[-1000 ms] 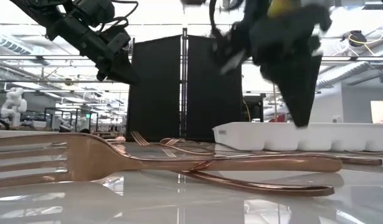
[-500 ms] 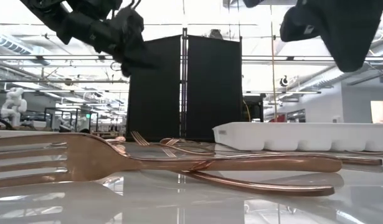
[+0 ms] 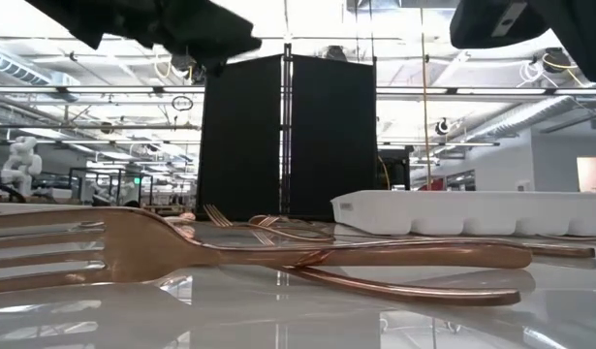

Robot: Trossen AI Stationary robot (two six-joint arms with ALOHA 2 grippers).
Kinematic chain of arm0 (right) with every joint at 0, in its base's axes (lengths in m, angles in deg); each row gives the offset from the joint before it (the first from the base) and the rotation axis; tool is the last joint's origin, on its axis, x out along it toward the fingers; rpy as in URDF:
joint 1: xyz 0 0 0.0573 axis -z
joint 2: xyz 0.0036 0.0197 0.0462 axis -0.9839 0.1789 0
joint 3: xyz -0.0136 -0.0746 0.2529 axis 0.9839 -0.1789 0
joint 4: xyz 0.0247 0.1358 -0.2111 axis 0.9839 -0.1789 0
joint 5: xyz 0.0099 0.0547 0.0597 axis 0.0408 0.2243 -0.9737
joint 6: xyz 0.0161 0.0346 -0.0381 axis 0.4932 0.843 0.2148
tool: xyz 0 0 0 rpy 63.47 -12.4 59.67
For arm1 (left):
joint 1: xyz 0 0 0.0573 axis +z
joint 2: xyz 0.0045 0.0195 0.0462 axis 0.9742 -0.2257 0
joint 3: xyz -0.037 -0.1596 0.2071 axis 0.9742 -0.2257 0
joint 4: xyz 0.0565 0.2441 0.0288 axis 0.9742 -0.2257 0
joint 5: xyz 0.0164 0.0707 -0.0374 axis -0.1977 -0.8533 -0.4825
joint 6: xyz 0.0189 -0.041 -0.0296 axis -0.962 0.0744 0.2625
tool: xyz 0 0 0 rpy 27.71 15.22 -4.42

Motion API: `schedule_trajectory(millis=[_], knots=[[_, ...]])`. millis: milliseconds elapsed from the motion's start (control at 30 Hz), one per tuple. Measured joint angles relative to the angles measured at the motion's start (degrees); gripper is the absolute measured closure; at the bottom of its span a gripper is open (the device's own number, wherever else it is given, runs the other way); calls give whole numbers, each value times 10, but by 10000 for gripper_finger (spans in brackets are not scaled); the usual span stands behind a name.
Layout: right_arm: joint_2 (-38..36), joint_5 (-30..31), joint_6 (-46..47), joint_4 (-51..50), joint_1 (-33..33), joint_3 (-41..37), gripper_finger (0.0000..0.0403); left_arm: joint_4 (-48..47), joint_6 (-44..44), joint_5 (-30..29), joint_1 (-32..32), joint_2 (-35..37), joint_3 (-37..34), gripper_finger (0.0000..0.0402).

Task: Sort silverware
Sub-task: Put the bronze knife into the silverware tray

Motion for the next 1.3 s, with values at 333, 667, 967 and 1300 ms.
schedule_trajectory(millis=[333,667,967,1300], knots=[[-75,69,38,-13,-12,-18,403,24,-52,0,-37,-67,50,274],[-235,168,124,204,-62,-220,403,-28,-67,2,-31,-189,141,274],[-271,119,183,486,-71,-455,403,-109,-122,32,-30,-260,208,274],[-272,137,203,545,-71,-498,403,-109,-155,70,-21,-287,235,274]])
